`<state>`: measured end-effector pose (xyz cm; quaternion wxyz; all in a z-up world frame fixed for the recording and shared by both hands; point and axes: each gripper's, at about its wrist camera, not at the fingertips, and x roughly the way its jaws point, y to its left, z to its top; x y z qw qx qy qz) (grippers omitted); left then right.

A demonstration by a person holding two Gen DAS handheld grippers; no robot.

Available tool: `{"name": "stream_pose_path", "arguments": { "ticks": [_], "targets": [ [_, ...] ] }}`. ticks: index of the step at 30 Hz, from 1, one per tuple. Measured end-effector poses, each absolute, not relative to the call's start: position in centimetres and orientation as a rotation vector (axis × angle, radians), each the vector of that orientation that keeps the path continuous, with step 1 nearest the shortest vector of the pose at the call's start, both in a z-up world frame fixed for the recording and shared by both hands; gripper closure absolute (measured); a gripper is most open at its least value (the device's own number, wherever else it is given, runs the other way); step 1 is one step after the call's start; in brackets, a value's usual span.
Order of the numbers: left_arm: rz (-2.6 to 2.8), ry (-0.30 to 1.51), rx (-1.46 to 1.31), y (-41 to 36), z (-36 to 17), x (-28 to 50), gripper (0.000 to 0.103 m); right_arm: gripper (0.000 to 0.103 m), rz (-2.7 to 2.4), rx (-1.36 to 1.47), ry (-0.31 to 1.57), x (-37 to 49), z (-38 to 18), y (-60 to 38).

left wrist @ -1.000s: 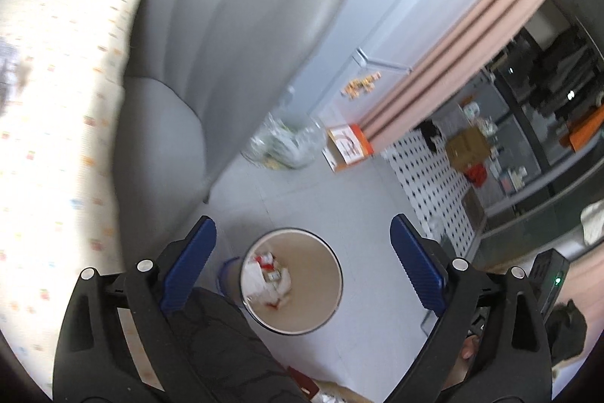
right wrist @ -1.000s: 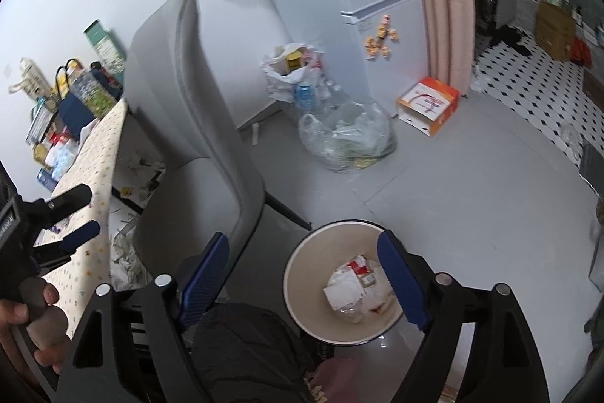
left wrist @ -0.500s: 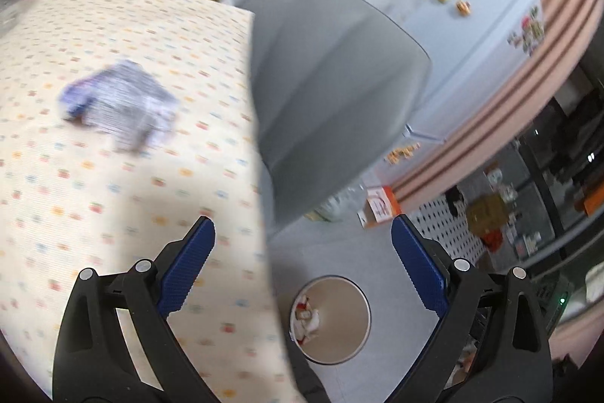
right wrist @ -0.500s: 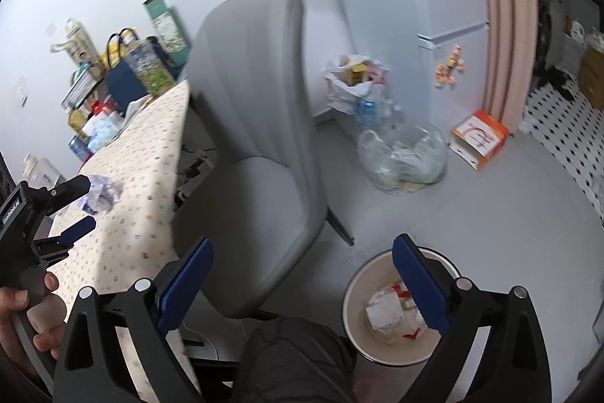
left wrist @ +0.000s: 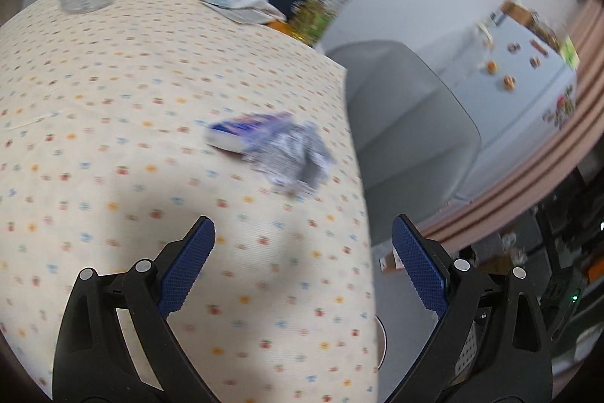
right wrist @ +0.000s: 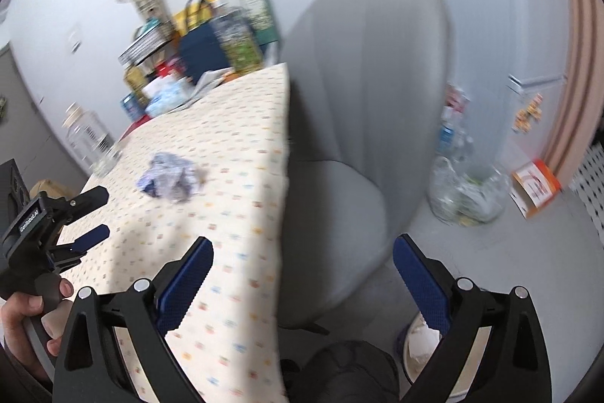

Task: Collect trash
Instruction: 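Move both open tools back to the table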

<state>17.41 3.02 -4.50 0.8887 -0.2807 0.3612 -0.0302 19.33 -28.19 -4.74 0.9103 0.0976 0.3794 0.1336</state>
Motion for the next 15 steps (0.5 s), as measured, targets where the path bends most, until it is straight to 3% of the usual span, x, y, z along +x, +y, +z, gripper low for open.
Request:
{"name": "stream_pose_path", "arguments": {
  "ticks": [15],
  "targets": [
    [0.097, 0.703, -0.674, 12.3, -5.4, 14.4, 0.009, 0.030, 0.499, 0.019, 0.846, 23.3, -4.3, -14.4]
  ]
}}
